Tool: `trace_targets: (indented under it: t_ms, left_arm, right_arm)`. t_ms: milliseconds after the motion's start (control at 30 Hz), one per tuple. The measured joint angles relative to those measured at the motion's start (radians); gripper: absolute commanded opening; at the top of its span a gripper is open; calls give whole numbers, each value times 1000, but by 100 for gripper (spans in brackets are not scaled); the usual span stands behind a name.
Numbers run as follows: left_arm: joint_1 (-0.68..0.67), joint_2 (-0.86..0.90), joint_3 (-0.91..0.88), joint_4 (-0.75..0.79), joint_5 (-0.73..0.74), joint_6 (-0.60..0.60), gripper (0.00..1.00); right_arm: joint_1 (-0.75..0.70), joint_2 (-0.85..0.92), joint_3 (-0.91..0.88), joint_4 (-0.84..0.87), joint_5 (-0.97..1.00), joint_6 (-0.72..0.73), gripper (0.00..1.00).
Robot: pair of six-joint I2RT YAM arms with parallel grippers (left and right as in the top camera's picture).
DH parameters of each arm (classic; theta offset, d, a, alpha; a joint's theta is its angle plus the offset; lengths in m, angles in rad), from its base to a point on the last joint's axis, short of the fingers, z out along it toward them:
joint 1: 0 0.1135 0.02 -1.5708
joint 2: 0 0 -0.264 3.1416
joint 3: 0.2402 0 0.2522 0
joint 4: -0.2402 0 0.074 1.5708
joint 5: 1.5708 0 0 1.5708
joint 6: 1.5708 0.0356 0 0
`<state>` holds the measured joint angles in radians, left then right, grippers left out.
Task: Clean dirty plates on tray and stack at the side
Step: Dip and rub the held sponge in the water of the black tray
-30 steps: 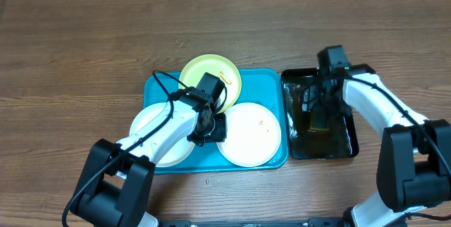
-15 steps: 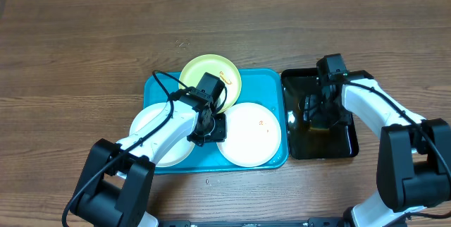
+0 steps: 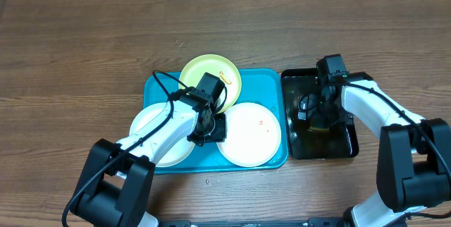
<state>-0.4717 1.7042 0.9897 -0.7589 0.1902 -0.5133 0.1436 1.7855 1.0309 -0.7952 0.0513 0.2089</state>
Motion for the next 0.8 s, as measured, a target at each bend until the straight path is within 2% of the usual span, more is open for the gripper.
trace_targets:
  t_ms: [133,300,533,800]
  left_arm:
    - [0,0,0,0,0,0,37]
    - [0,0,0,0,0,0,37]
    - [0,0,0,0,0,0,37]
    - [0,0,0,0,0,0,37]
  right_arm:
    - [0,0,0,-6,-1,1,91]
    - [0,3,62,-127,-3,0,92]
    - [0,3,257,-296,-3,3,93]
    - [0,3,280,-331,-3,21,94]
